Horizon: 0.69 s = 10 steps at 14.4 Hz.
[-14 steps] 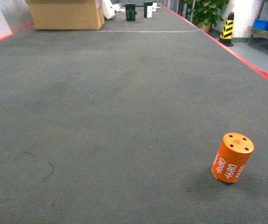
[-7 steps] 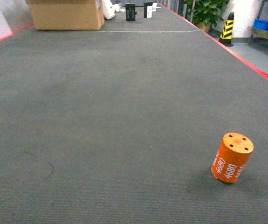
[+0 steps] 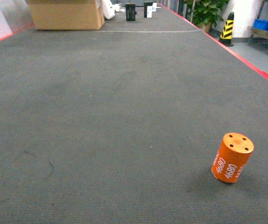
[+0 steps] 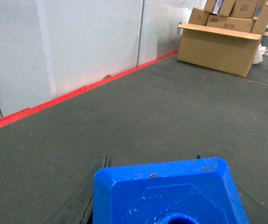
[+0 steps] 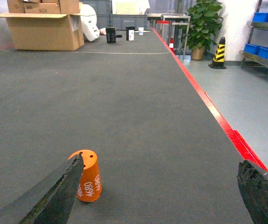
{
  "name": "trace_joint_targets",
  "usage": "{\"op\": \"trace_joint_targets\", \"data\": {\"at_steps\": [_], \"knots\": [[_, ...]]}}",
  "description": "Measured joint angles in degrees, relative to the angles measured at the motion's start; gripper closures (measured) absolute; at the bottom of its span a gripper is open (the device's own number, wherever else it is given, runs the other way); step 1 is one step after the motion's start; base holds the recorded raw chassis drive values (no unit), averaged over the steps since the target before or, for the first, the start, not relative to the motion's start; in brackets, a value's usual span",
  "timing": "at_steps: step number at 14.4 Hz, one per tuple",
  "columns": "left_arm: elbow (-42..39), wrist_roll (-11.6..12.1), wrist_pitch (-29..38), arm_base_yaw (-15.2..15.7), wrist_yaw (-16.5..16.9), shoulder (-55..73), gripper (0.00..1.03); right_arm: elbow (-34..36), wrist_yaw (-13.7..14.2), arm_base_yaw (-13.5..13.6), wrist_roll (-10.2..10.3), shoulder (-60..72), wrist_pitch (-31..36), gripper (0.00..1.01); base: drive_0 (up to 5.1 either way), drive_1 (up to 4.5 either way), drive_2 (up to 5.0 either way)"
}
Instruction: Sort blue parts and orange caps into right shelf containers
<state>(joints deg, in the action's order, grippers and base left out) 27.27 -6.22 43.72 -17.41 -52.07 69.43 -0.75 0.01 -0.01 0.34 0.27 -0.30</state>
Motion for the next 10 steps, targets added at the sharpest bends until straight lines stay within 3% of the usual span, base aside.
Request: {"op": "trace_joint_targets", "data": {"at_steps": [5, 6, 7, 8, 10], "knots": [[0.0, -0.1, -0.7, 0.0, 0.3, 0.0, 0.58, 0.0, 0.0, 0.0, 0.0, 0.0, 0.0, 0.03, 0.0, 0.0, 0.0], [0.8, -0.2, -9.4, 0.4, 6.8, -1.4, 0.58, 0.0, 0.0, 0.0, 0.0, 0.0, 0.0, 0.03, 0.0, 0.0, 0.0], [1.0, -0.3, -12.5, 0.1, 11.2, -1.5, 0.58, 0.0, 0.0, 0.0, 0.0, 0.0, 0.0, 0.03, 0.0, 0.0, 0.0], [1.0, -0.5, -12.4, -0.7, 13.8, -0.9, 0.58, 0.0, 0.0, 0.0, 0.0, 0.0, 0.0, 0.03, 0.0, 0.0, 0.0], [1.2, -0.5, -11.6, -1.6, 14.8, 0.3, 0.58, 0.0, 0.0, 0.0, 0.0, 0.0, 0.0, 0.03, 0.0, 0.0, 0.0]]}}
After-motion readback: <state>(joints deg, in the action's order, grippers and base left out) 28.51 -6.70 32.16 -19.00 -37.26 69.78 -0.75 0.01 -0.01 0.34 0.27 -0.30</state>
